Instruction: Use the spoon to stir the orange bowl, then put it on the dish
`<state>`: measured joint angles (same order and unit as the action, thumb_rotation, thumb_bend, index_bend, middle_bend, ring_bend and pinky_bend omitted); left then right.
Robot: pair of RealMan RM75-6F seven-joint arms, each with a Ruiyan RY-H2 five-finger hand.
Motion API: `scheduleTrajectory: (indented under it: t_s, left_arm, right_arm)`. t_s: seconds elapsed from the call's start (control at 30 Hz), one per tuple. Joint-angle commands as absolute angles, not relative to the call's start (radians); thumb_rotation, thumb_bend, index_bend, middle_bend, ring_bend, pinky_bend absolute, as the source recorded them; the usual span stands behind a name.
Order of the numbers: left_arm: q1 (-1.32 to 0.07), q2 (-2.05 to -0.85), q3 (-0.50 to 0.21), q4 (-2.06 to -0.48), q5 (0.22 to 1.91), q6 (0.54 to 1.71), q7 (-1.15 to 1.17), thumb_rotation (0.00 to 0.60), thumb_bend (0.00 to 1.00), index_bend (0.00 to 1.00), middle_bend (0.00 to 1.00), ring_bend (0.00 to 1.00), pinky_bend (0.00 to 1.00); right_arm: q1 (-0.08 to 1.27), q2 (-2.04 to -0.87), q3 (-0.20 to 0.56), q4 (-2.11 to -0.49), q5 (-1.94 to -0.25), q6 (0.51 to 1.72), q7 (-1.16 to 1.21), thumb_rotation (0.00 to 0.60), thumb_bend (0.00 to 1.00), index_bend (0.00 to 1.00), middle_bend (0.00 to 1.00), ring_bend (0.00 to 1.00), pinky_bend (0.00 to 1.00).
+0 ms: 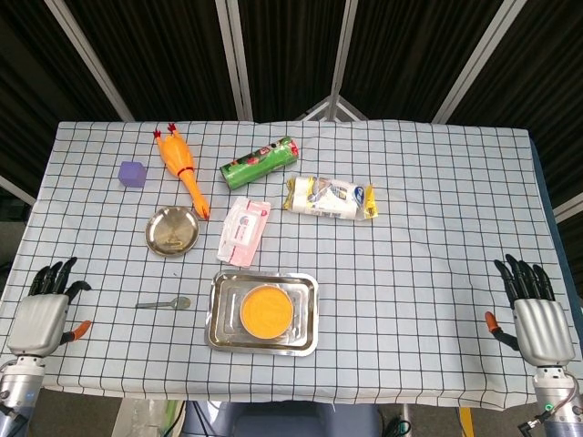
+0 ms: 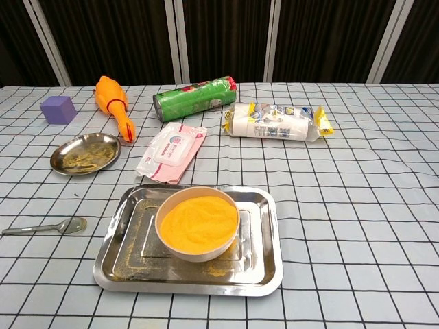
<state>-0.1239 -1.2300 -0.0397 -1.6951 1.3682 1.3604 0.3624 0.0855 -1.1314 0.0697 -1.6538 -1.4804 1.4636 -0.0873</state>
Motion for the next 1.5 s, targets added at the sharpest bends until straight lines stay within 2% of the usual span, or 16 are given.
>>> scheduleTrajectory:
  t_s: [0.03,0.53,0.83,1.5]
  left_arm:
    - [-0.154,-1.276,-0.054,-1.699,1.318,1.325,0.442,0.6,0.39,0.43,0.05,0.0,0.0]
    - [-0.234,-1.483,-0.106,-1.615,1.154,1.269,0.629,0.6,0.44,0.46,0.06,0.0,0.0]
    - [-0.276,-1.584,-0.119,-1.577,1.082,1.268,0.707,0.6,0.45,0.51,0.07,0.0,0.0]
    - [-0.306,-1.648,-0.101,-1.533,1.019,1.264,0.726,0.6,0.51,0.48,0.07,0.0,0.0]
  right_arm:
    - [0.086,-1.13,0.068,-1.655,-1.482,1.463,-0.085,0.6,0.4,0.0,0.0,0.0,0.0]
    - [0.085,-1.123,0.066,-1.665,-1.475,1.452,-0.055,0.6,0.4,0.0,0.0,0.0,0.0]
    - [0.086,-1.119,0.065,-1.67,-1.472,1.446,-0.043,0.6,0.4,0.0,0.0,0.0,0.0]
    - [0.088,-1.111,0.063,-1.684,-1.462,1.432,-0.023,0.6,0.4,0.0,0.0,0.0,0.0]
